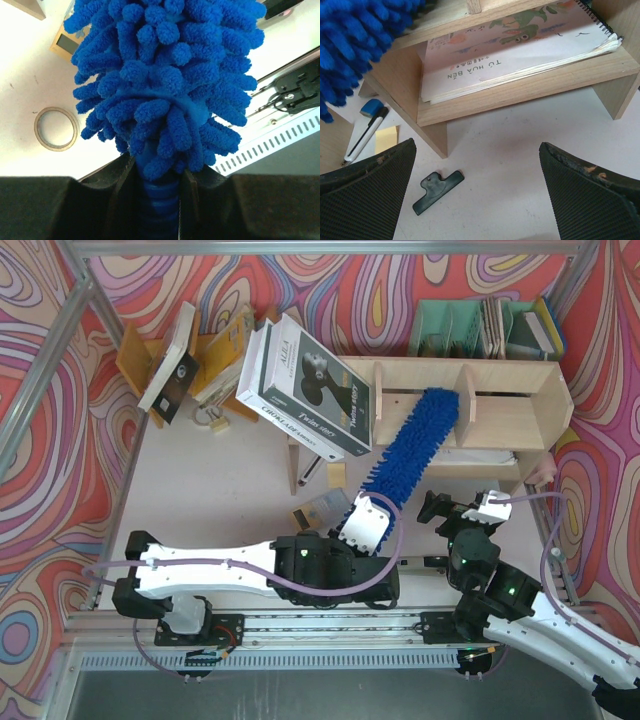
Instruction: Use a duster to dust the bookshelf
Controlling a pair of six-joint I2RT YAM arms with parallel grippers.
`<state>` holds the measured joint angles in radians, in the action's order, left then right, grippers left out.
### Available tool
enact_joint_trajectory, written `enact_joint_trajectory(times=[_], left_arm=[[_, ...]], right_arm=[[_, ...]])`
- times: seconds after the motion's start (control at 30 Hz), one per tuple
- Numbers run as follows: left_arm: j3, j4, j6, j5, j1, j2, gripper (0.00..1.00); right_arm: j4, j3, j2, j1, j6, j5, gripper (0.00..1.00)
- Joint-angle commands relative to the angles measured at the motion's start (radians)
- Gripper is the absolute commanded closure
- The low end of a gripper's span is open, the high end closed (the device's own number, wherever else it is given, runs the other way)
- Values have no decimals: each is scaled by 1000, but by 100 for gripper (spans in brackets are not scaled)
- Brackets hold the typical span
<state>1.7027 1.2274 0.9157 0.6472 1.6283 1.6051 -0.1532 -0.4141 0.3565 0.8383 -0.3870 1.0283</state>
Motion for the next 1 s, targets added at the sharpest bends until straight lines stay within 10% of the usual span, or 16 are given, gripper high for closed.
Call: enact_joint_trajectory(times=[0.0, 0.63, 0.97], left_arm=[[62, -46, -61, 66, -1, -33, 100], [-126, -117, -4, -53, -2, -36, 100], [8, -120, -104, 51, -9, -52, 100]], right_arm=[[-16, -22, -7, 1, -12, 30, 1], [-15, -26, 3, 1, -14, 24, 1], [-22, -24, -7, 0, -18, 27, 1]])
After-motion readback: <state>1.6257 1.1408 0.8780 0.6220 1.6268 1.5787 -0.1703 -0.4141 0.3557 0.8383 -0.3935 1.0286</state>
